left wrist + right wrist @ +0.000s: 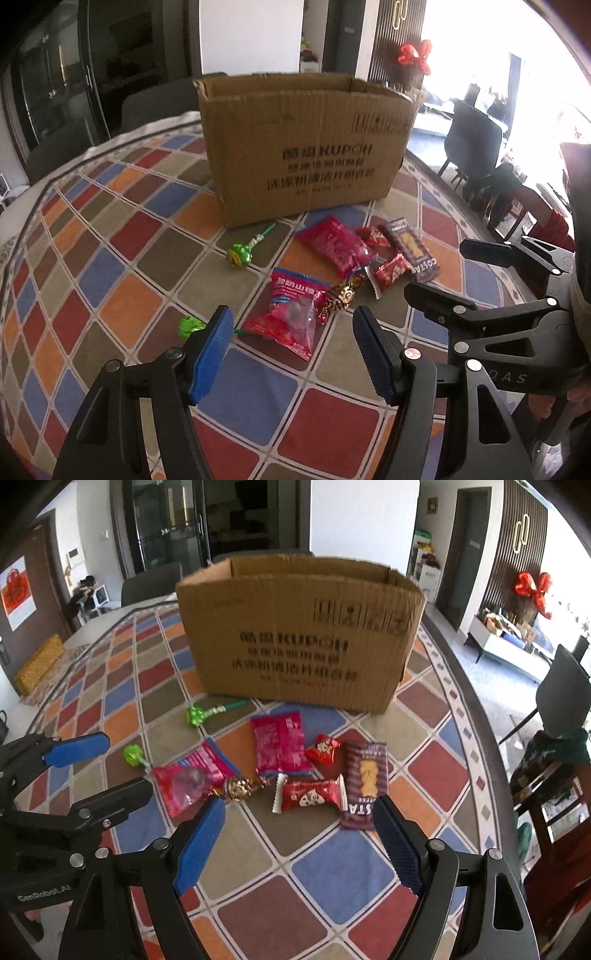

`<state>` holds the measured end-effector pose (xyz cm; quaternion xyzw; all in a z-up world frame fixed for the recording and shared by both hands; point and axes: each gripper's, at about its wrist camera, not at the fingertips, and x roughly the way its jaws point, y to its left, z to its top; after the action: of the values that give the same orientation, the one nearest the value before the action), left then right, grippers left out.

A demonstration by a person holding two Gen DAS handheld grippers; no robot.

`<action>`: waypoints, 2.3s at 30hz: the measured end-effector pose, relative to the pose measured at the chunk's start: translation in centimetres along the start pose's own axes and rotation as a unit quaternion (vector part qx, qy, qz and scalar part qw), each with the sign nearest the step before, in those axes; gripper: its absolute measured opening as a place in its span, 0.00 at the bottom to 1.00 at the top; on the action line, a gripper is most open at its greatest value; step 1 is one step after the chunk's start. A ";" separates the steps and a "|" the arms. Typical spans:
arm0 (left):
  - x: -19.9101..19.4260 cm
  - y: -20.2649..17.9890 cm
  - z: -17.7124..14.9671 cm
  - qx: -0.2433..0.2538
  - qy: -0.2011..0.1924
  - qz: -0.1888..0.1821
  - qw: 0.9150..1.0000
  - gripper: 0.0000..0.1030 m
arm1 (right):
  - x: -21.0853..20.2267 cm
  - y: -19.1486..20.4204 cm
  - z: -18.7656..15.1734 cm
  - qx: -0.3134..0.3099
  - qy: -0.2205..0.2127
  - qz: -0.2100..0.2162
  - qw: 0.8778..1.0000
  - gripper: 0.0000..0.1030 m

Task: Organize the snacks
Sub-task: 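Withdraw both tools from the box toward the red snack bags, then grasp the red yogurt-hawthorn bag with the left tool while the right tool grasps the red-white packet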

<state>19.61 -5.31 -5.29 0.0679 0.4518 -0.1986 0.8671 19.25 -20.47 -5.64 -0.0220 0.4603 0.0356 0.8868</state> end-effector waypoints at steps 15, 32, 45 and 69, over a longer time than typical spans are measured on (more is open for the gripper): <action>5.3 0.7 0.5 -0.010 0.054 -0.011 0.998 0.64 | 5.1 -1.4 0.3 0.020 0.062 -0.005 0.998 0.80; 8.2 1.0 0.7 -0.022 0.081 -0.012 0.996 0.63 | 7.8 -1.4 0.9 0.011 0.085 -0.024 0.996 0.80; 8.7 1.7 1.2 -0.045 0.082 -0.017 0.995 0.43 | 8.7 -1.3 1.4 0.012 0.087 -0.027 0.996 0.75; 5.9 0.6 1.0 -0.047 0.043 -0.017 0.998 0.34 | 6.7 -1.3 0.3 0.035 0.060 -0.023 0.997 0.50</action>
<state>23.63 -6.69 -9.53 0.0283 0.4988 -0.1886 0.8455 23.41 -21.43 -10.97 -0.0035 0.5130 -0.0024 0.8584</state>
